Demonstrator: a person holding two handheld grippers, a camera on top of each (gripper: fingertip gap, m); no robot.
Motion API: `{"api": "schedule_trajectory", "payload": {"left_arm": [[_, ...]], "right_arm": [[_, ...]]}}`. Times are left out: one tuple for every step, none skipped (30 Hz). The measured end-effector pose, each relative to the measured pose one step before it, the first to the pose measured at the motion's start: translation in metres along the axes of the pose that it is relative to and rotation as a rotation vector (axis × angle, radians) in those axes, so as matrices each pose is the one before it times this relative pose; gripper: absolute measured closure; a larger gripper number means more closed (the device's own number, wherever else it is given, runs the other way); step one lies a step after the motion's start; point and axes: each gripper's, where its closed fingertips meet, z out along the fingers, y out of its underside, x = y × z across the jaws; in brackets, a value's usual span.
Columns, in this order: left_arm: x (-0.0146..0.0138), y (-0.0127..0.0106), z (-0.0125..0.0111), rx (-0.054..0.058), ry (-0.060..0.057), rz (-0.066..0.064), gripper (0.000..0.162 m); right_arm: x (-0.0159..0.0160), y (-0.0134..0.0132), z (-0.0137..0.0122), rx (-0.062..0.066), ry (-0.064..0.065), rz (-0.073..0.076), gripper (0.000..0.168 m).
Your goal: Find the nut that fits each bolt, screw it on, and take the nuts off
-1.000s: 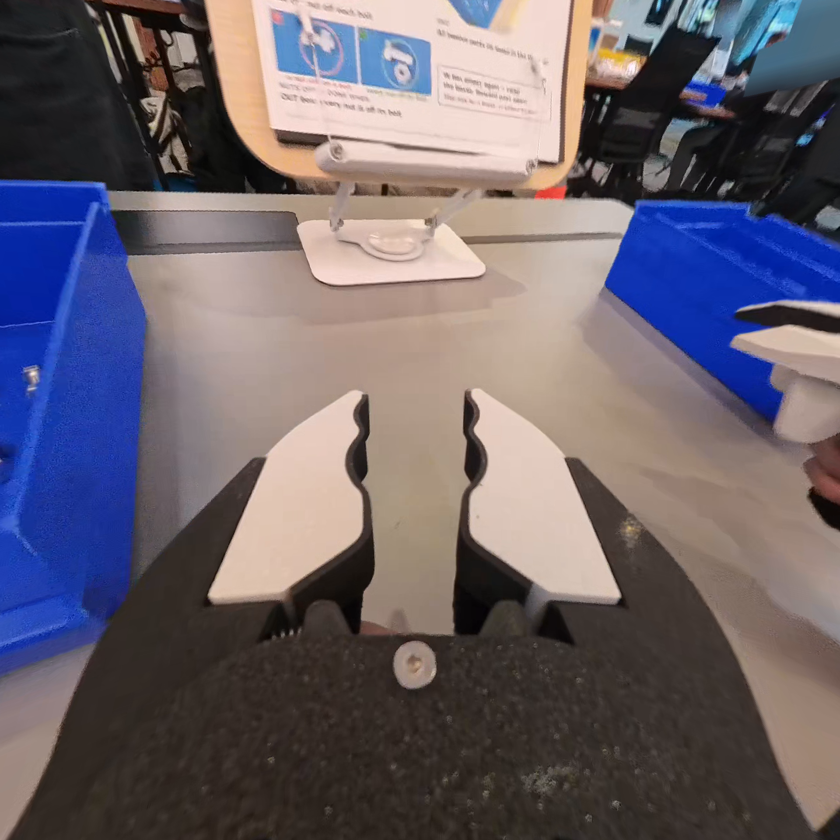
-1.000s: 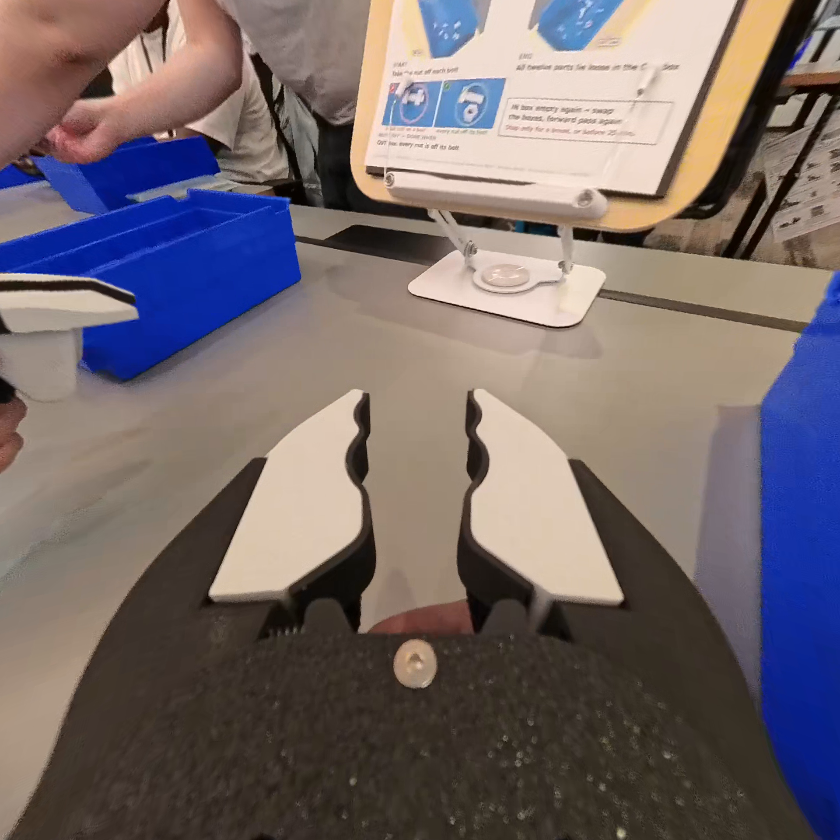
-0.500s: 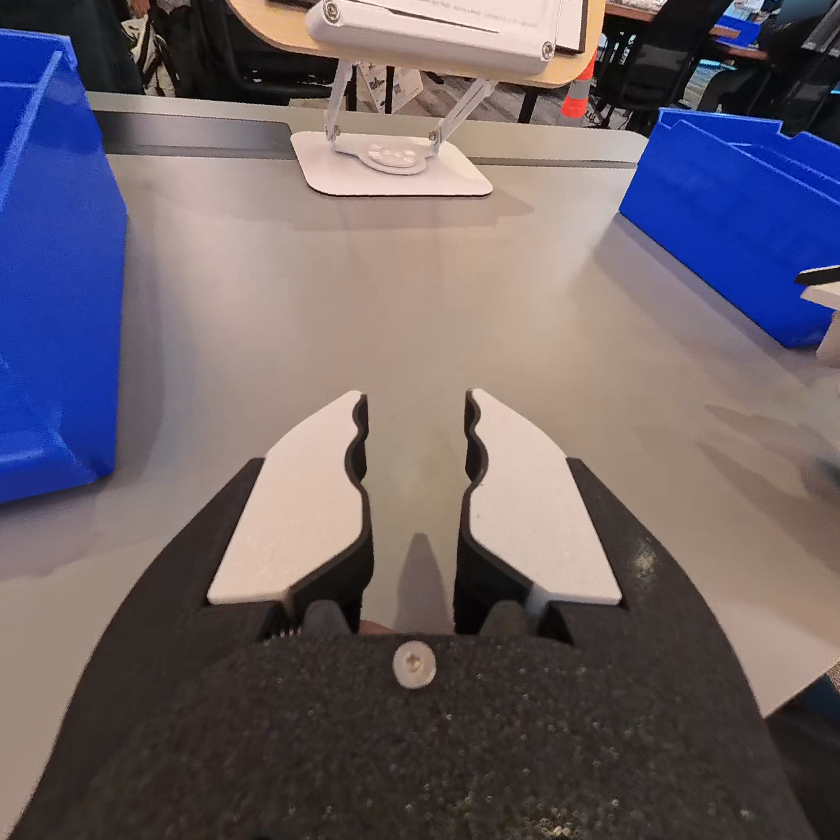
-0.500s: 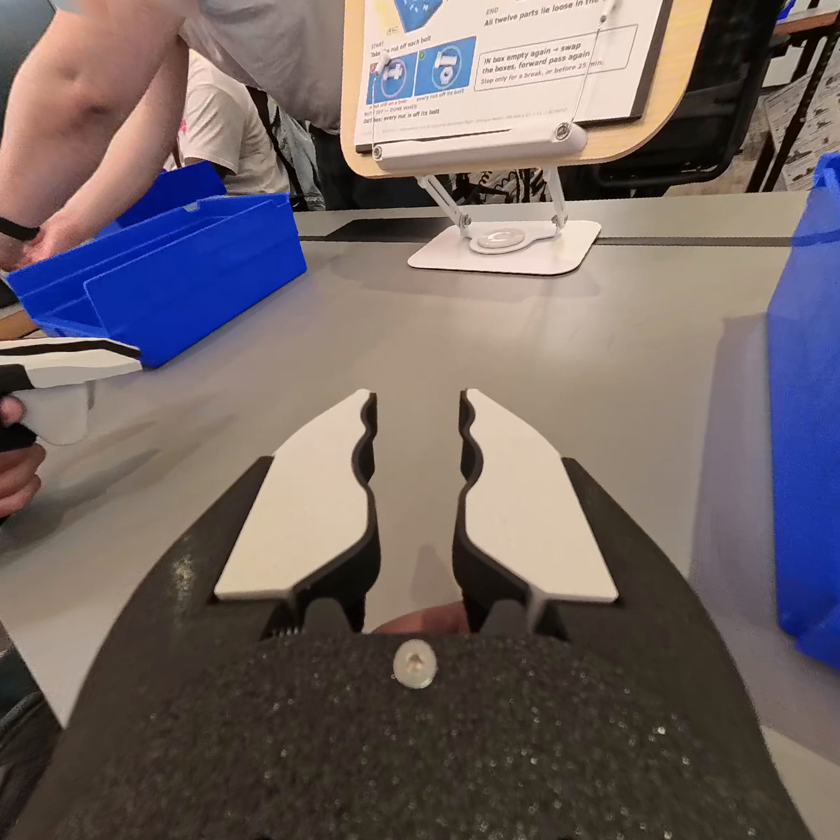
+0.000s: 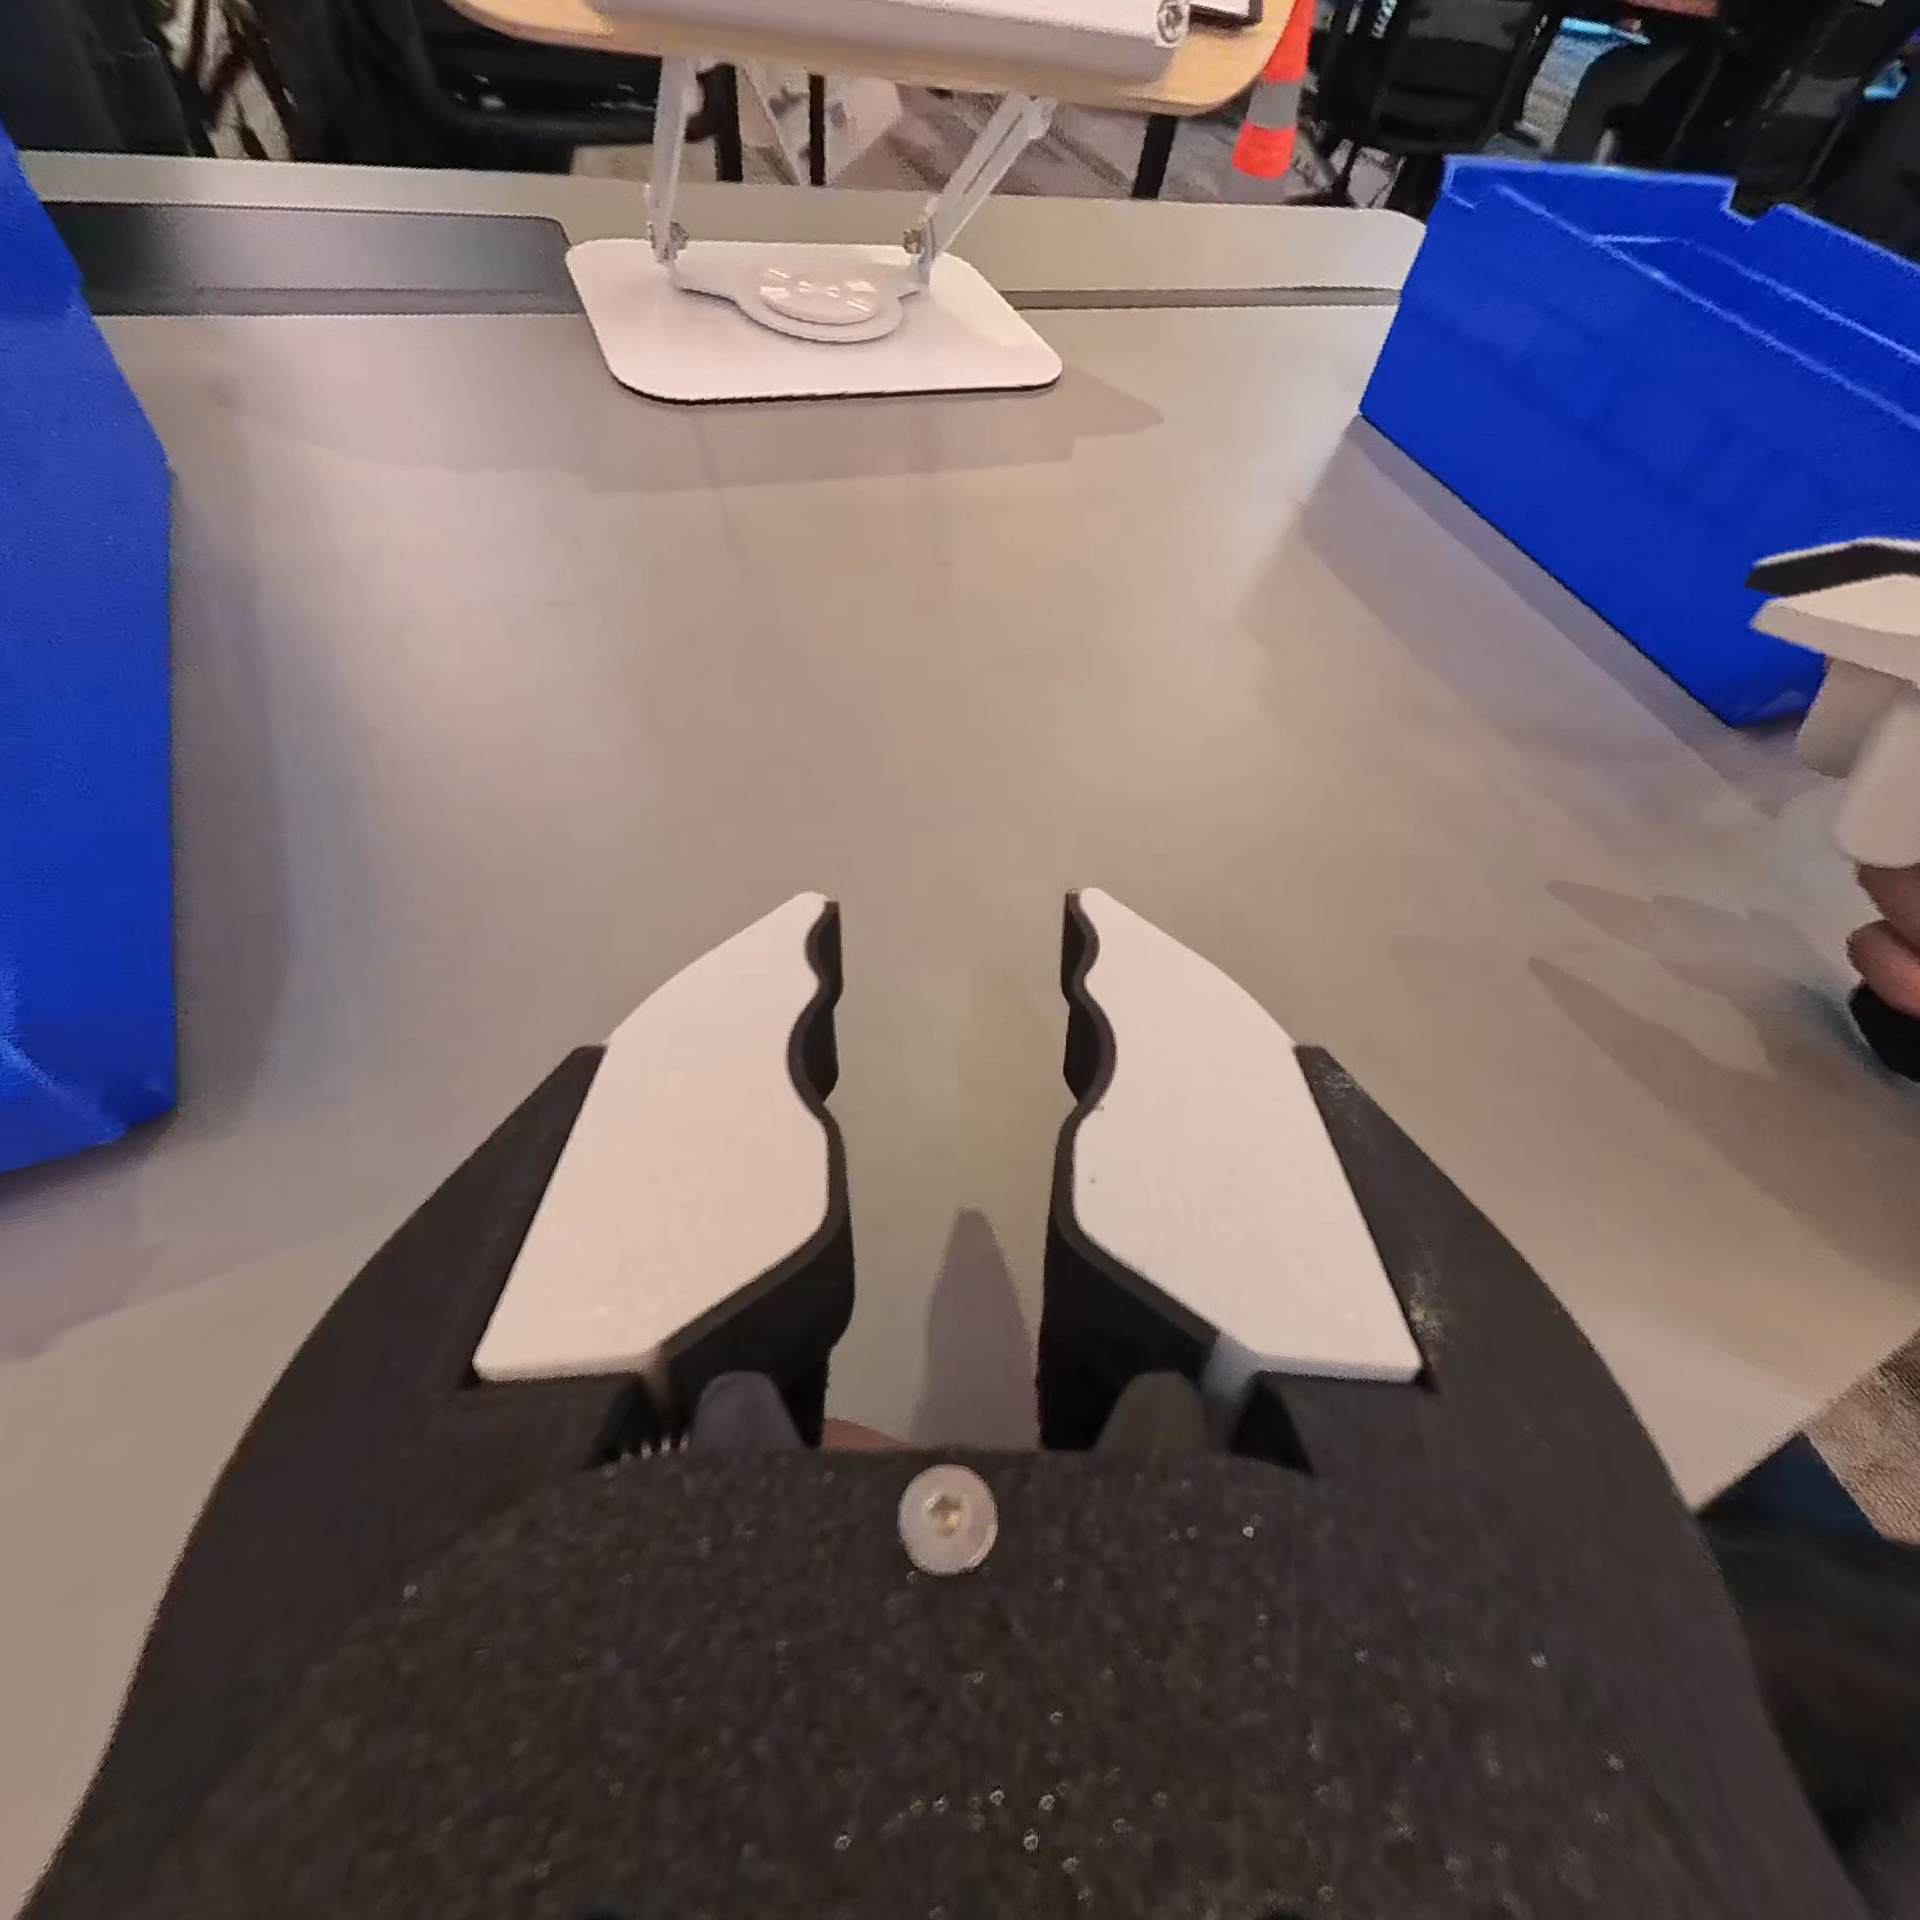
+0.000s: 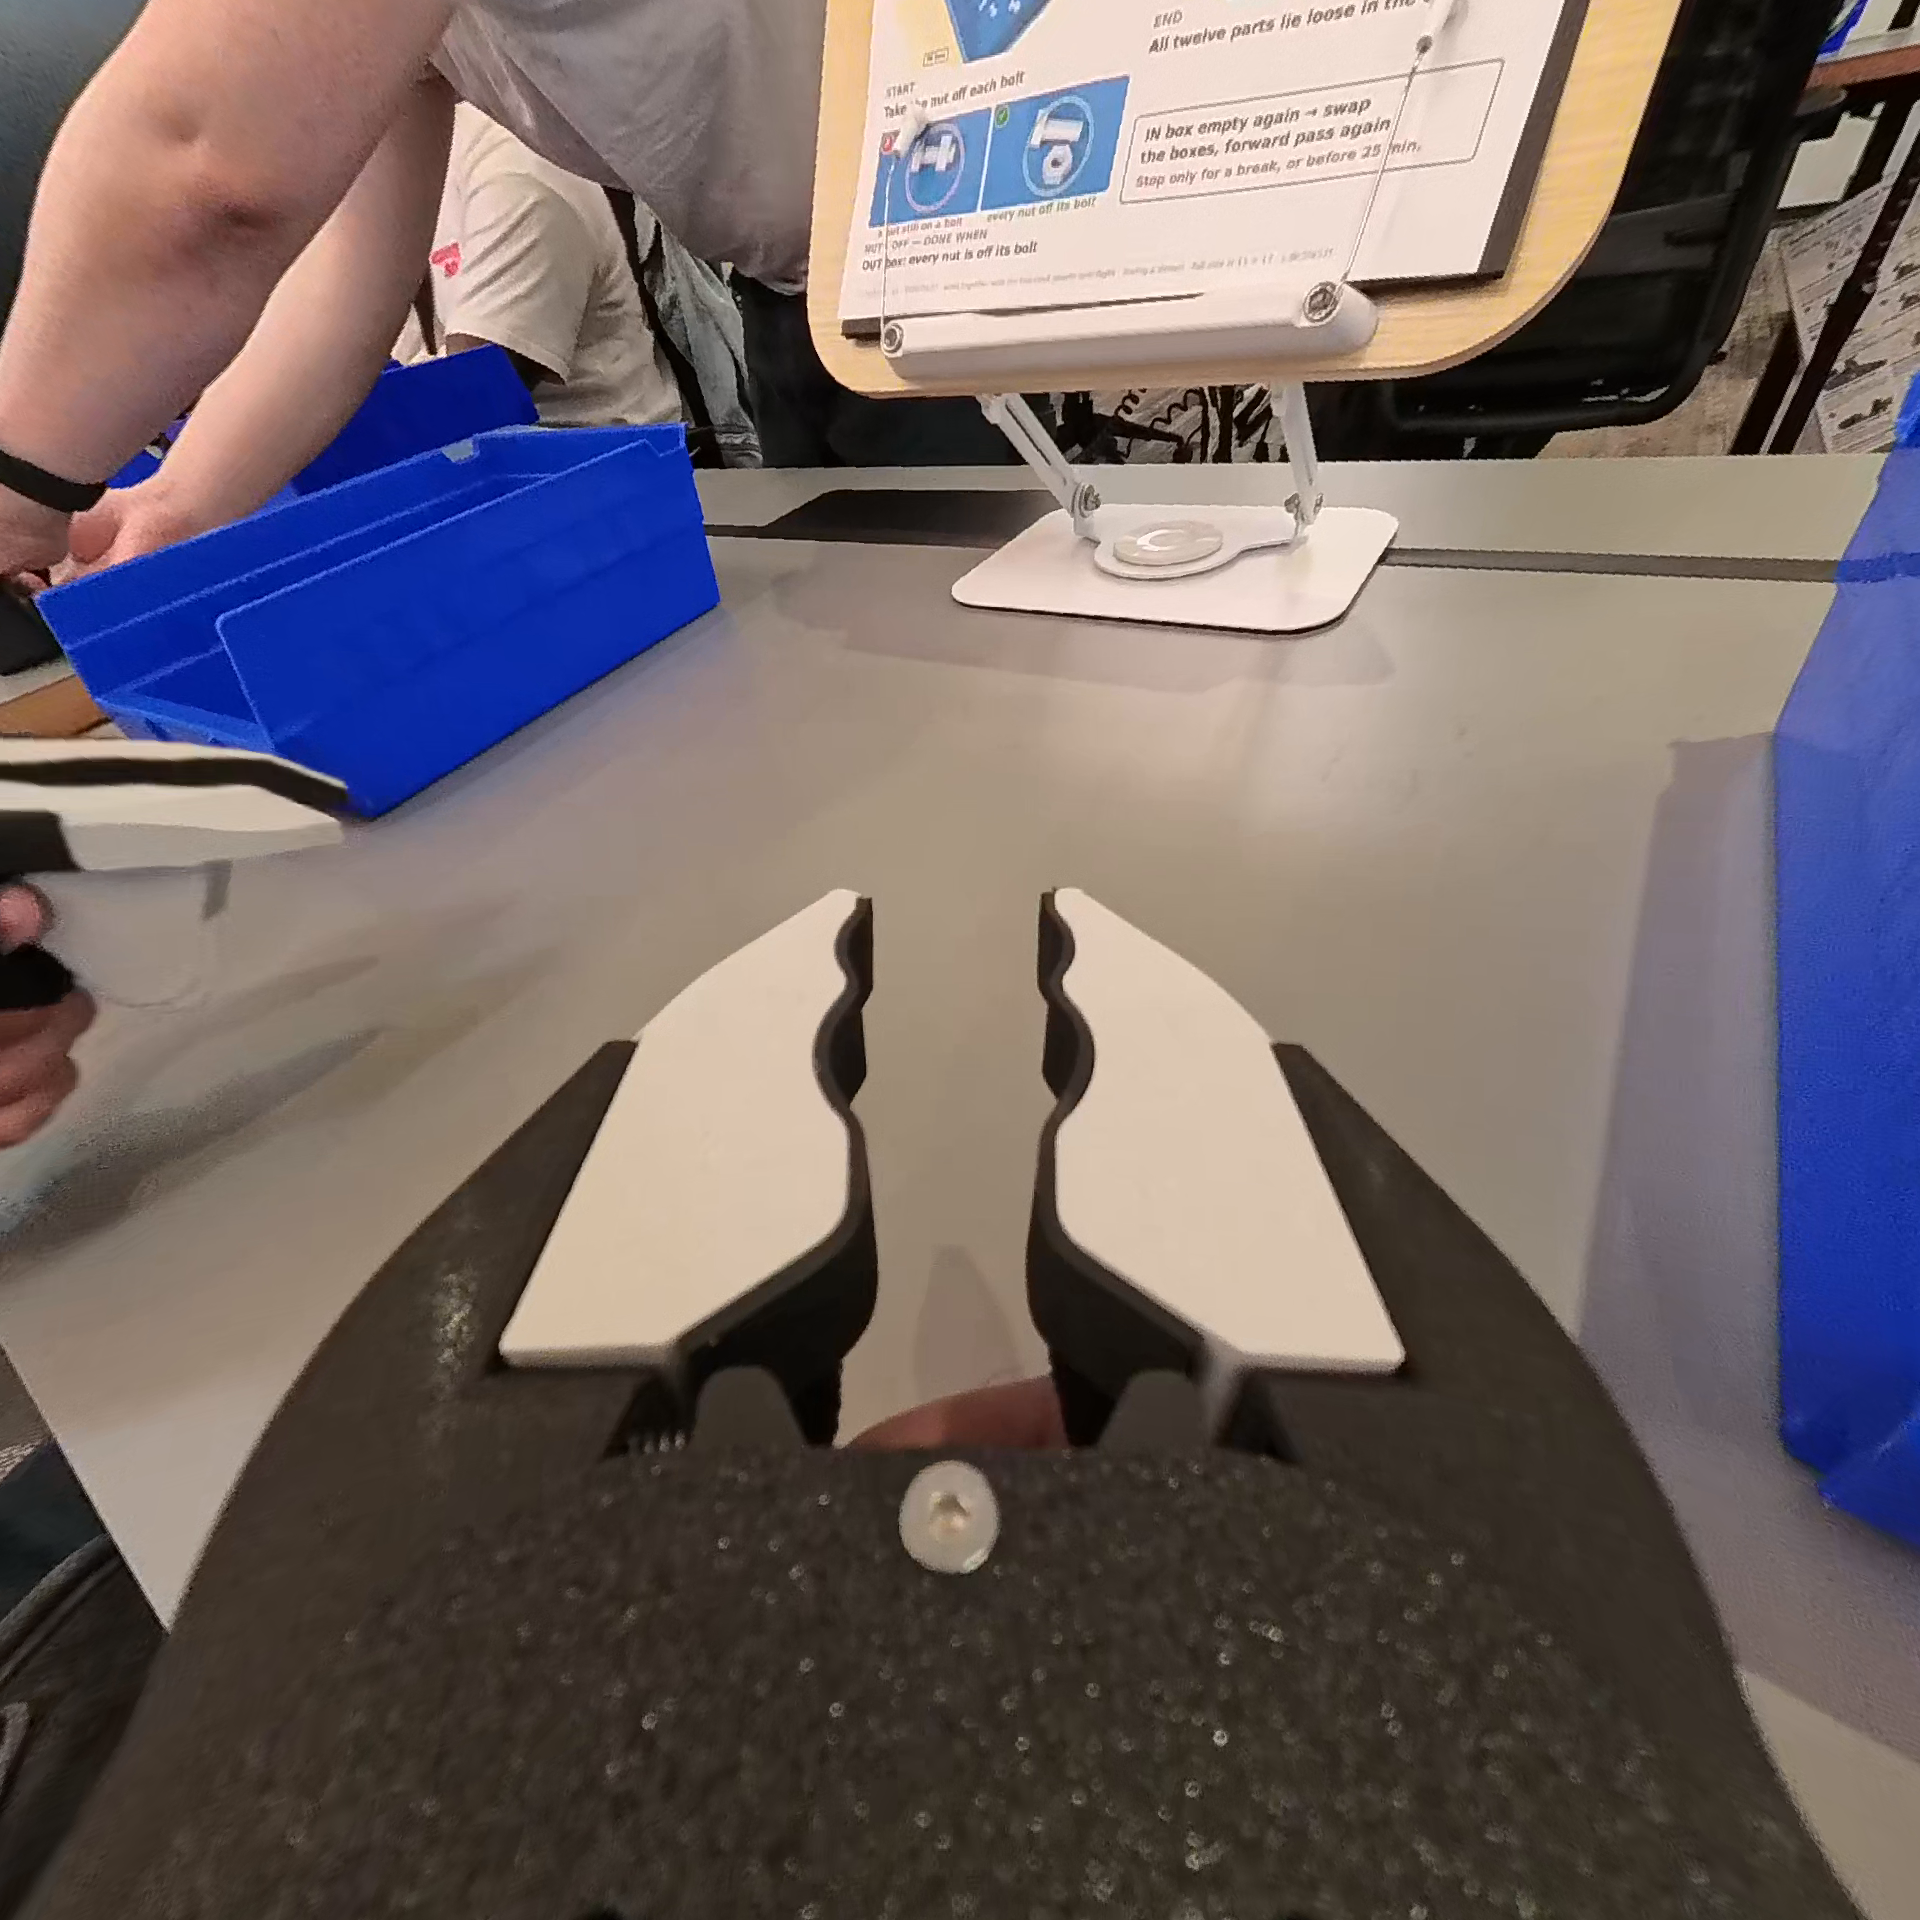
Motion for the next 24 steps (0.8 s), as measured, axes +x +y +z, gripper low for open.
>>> {"api": "schedule_trajectory", "payload": {"left_arm": [[0.00216,-0.00538,-0.00477,-0.0191,0.0242,0.0074,0.123],[0.00148,-0.00753,-0.00715,-0.0332,0.0342,0.0156,0.123],[-0.00223,-0.00786,-0.00969,-0.0507,0.0264,0.0271,0.124],[-0.01128,-0.00896,-0.01296,-0.0486,-0.0144,0.0236,0.123],[-0.01892,-0.00826,-0.01471,-0.0475,-0.0451,0.0102,0.123],[-0.02159,-0.00477,-0.01361,-0.0664,-0.0399,0.0017,0.123],[-0.02232,-0.00525,-0.01136,-0.0552,-0.0297,-0.0066,0.122],[-0.02362,-0.00936,-0.00825,-0.0106,-0.0297,-0.0183,0.121],[-0.02242,-0.00955,-0.00306,-0.0019,-0.0156,-0.029,0.122],[-0.02014,-0.00606,0.00252,-0.0239,0.0005,-0.036,0.126],[-0.01894,-0.00313,0.00693,-0.0429,0.0005,-0.032,0.126],[-0.01728,-0.00282,0.00985,-0.0443,0.0014,-0.0265,0.126],[-0.01587,-0.00248,0.01175,-0.0435,0.0019,-0.0271,0.126],[-0.01466,-0.00306,0.01321,-0.0388,0.0012,-0.0321,0.126],[-0.01386,-0.00206,0.0139,-0.042,-0.0032,-0.0347,0.127],[-0.01348,0.00002,0.01397,-0.0535,-0.0173,-0.0229,0.127],[-0.0116,-0.0002,0.01372,-0.0451,-0.0207,-0.0137,0.127],[-0.00734,-0.00033,0.01254,-0.0391,-0.0021,-0.0153,0.127],[-0.00607,-0.0013,0.01047,-0.0265,0.0022,-0.0223,0.127],[-0.00807,-0.00111,0.00906,-0.021,-0.0163,-0.0188,0.127],[-0.00796,0.0013,0.00797,-0.0295,-0.0221,-0.0129,0.127],[-0.00463,0.00288,0.00729,-0.0332,-0.0091,-0.0074,0.127],[-0.00272,0.0032,0.00628,-0.0291,-0.0002,-0.0042,0.127],[-0.0022,0.00256,0.00477,-0.0179,-0.0018,-0.0083,0.127]], "right_arm": [[0.00026,-0.00007,0.00007,-0.001,-0.0006,0.0015,0.138],[0.00033,-0.00012,0.00011,-0.001,-0.0009,0.0031,0.138],[0.00043,-0.00031,0.00017,0.0009,-0.0014,0.0049,0.138],[0.00027,-0.00033,0.0003,0.0012,-0.0035,0.0084,0.138],[-0.00048,-0.00042,0.00022,0.0009,-0.0079,0.0119,0.138],[-0.00096,-0.0006,0.00017,0.0023,-0.0115,0.013,0.139],[-0.00116,-0.00057,0.0004,0.0028,-0.0121,0.0115,0.139],[-0.00059,-0.00036,0.00045,0.0003,-0.0084,0.008,0.139],[-0.00019,-0.00002,0.00073,-0.0008,-0.0051,0.0047,0.139],[-0.00005,0.00028,0.00066,-0.0013,-0.0047,0.0024,0.139],[0.0,0.00039,0.00072,-0.0032,-0.004,0.0022,0.139],[-0.00019,0.00018,0.00069,-0.0022,-0.0045,0.0034,0.139],[-0.00046,-0.00007,0.00057,-0.0001,-0.007,0.0044,0.139],[-0.00076,0.00003,0.00048,-0.0006,-0.0078,0.0054,0.139],[-0.00083,0.00009,0.00054,-0.0018,-0.0073,0.0049,0.14],[-0.00063,-0.00007,0.00045,-0.0008,-0.0053,0.0032,0.14],[-0.00063,0.00027,0.00035,-0.0012,-0.005,0.0012,0.14],[-0.00058,0.00055,0.00035,-0.0024,-0.0042,-0.0003,0.141],[-0.00021,0.00058,0.00035,-0.0036,-0.0016,-0.0006,0.141],[0.00007,0.00075,0.00024,-0.004,0.0,-0.0017,0.141],[-0.00021,0.00069,0.00016,-0.0035,-0.0004,-0.0024,0.141],[-0.00018,0.00031,0.0001,-0.0021,-0.0001,-0.0023,0.141],[-0.00011,0.00035,0.0,-0.0022,0.0006,-0.0025,0.141],[-0.00023,0.00042,0.00001,-0.0026,0.0004,-0.0024,0.142]]}}
